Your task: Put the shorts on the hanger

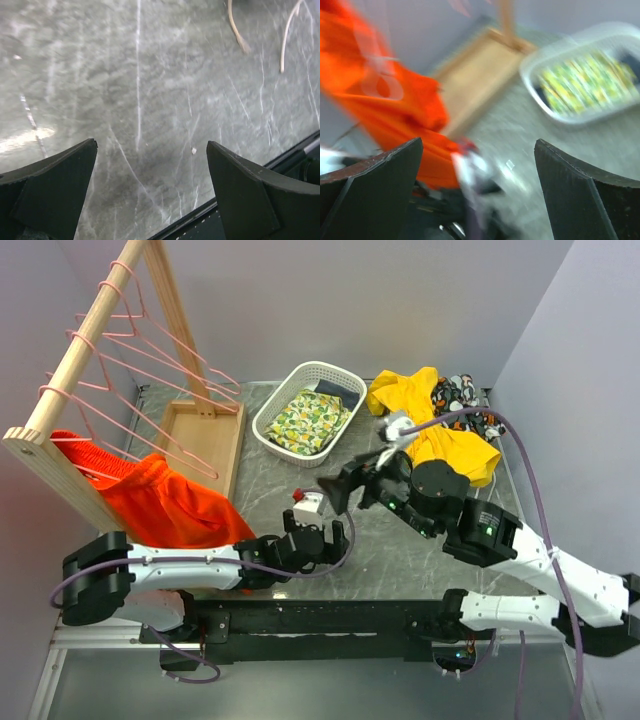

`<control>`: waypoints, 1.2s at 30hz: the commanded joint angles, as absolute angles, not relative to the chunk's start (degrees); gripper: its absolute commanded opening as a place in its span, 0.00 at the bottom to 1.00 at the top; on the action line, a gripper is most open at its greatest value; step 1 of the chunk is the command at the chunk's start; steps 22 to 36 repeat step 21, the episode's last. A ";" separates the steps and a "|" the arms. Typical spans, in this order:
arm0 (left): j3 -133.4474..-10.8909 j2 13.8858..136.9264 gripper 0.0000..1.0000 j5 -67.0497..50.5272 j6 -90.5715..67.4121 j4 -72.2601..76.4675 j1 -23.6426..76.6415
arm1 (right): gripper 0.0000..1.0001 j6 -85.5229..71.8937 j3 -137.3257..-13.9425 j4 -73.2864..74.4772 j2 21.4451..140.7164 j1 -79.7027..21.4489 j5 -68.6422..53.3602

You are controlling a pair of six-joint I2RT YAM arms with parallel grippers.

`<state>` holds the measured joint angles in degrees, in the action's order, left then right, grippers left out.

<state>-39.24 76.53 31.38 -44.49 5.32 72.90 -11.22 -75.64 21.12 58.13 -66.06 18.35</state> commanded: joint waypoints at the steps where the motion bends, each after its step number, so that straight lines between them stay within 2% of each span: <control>1: -42.89 74.00 0.97 36.29 -47.54 0.18 72.25 | 1.00 -26.33 -63.49 22.06 49.16 -60.04 28.29; 5: -42.63 72.95 0.96 37.88 -48.34 -2.11 71.98 | 1.00 -32.25 -50.05 21.27 42.73 -55.73 28.65; 14: -43.15 72.77 0.96 40.87 -48.69 -4.91 71.54 | 1.00 -37.18 -37.19 20.31 35.86 -51.59 27.43; 36: -43.07 73.13 0.97 38.76 -47.29 -3.78 71.37 | 1.00 -38.14 -34.37 19.25 36.82 -51.24 26.98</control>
